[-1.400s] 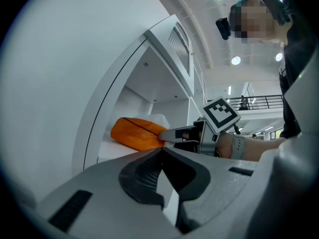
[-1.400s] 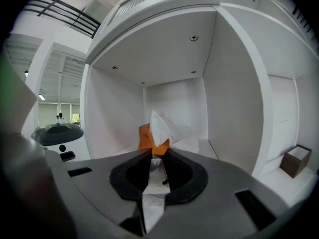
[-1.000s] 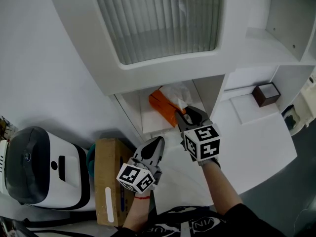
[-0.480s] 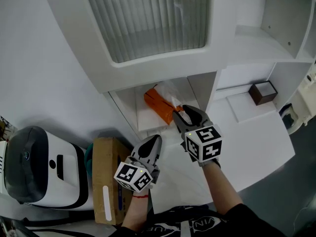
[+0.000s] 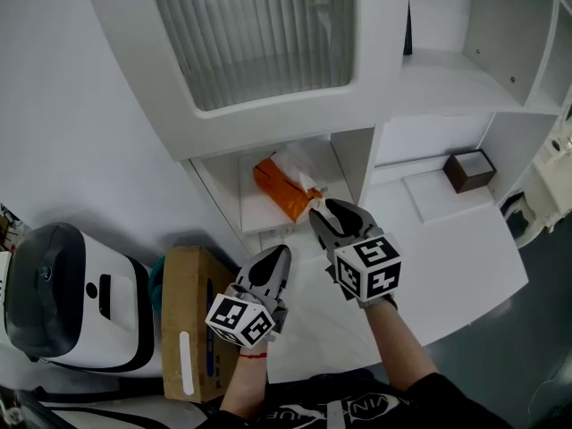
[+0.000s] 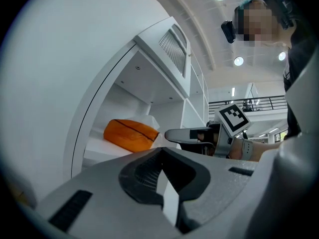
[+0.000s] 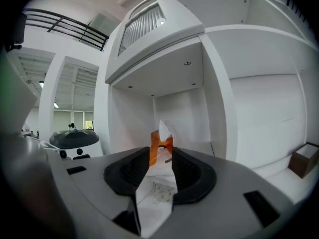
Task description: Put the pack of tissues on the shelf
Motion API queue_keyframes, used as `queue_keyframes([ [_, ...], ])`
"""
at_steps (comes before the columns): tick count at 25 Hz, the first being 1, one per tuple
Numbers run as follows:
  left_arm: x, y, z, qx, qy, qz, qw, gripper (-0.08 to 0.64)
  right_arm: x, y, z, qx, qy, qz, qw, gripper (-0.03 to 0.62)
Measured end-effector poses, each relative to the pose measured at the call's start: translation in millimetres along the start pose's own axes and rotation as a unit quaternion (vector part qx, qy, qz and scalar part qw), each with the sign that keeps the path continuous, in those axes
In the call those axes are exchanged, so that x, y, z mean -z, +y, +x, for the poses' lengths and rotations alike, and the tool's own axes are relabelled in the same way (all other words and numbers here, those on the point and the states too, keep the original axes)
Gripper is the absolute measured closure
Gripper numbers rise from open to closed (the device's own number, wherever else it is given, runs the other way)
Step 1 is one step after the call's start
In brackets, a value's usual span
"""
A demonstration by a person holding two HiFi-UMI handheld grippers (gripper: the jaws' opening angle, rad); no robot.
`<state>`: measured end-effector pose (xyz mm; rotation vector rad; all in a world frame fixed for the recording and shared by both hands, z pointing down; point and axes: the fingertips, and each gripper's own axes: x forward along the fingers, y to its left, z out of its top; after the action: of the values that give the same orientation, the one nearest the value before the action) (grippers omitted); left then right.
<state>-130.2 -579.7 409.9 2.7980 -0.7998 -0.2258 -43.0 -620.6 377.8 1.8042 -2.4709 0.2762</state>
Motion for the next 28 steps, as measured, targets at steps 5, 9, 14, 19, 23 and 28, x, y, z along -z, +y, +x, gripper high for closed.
queue_keyframes([
  [5,1,-13,-3,-0.005,-0.003,0.0,1.0,0.554,2,3,-14,-0.017,-0.002,0.001,1.0,0.464],
  [9,4,-22,-6,-0.014,-0.005,0.0,0.9999,0.554,7,7,-25,-0.03,-0.002,0.001,1.0,0.499],
  [14,7,-31,-11,-0.024,-0.004,0.002,0.9997,0.554,13,11,-36,-0.045,-0.002,0.001,0.999,0.548],
  [19,9,-38,-16,-0.035,-0.004,0.003,0.9994,0.554,17,17,-46,-0.061,-0.003,0.002,0.998,0.578],
  [23,11,-41,-18,-0.041,-0.003,0.004,0.9991,0.554,20,26,-52,-0.085,-0.013,-0.001,0.996,0.581],
  [28,14,-48,-20,-0.045,-0.002,0.002,0.999,0.554,29,35,-61,-0.105,-0.011,-0.006,0.994,0.581],
])
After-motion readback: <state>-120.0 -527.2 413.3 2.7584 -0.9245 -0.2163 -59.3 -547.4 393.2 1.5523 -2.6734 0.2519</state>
